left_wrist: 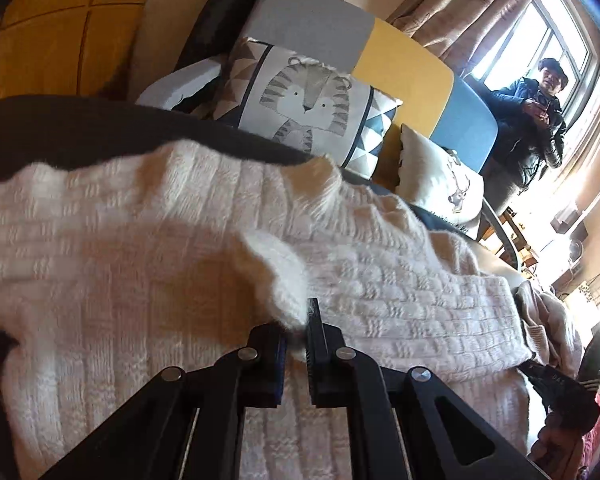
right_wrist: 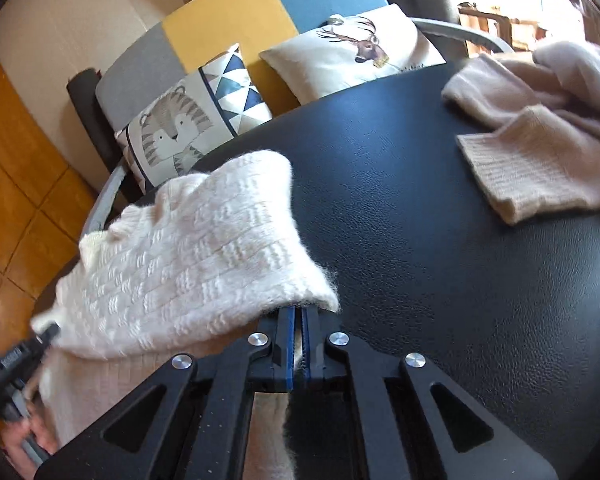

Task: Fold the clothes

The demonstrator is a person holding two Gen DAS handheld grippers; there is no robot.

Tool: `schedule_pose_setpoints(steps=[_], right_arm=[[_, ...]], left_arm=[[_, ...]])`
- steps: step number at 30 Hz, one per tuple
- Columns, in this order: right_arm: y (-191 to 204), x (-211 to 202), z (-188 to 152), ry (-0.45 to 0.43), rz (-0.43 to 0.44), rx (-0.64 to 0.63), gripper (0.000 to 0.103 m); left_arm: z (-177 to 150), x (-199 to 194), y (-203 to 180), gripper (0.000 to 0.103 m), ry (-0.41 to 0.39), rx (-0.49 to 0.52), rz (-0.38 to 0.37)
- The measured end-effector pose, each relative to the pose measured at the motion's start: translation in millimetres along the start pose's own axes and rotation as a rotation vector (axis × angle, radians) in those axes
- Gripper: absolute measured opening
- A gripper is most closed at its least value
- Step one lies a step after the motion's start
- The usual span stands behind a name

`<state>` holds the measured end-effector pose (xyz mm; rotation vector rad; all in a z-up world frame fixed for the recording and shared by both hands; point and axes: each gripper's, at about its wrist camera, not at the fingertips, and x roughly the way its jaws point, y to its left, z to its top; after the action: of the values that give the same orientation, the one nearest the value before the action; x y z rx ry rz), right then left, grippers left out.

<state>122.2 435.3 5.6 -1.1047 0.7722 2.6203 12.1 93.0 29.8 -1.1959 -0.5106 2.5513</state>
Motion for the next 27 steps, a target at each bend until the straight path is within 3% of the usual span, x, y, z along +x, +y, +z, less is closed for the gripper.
schedule_pose_setpoints(steps=[6, 9, 12, 18, 21, 27], right_arm=[[8, -9, 1, -0.012, 0.038, -0.045, 0.000], [14, -8, -2, 0.043, 0.055, -0.085, 0.004], [20, -18, -8, 0.083, 0.070, -0.155, 0.004], [40, -42, 10, -0.005, 0.045, -0.260, 0.004], [63, -24, 28, -0.022, -0.003, -0.348, 0.005], [88, 39, 52, 0.048, -0.094, -0.494, 0.004]], left_arm=[[4, -6, 8, 0.008, -0.047, -0.019, -0.023], [5, 2, 11, 0.009, -0.029, -0.021, -0.015], [0, 8, 24, 0.010, -0.011, -0.067, -0.058], [-2, 8, 21, 0.010, -0.023, -0.052, -0.051], [-3, 8, 18, 0.010, -0.030, -0.033, -0.028], [-5, 9, 17, 0.011, -0.036, -0.021, -0.014]])
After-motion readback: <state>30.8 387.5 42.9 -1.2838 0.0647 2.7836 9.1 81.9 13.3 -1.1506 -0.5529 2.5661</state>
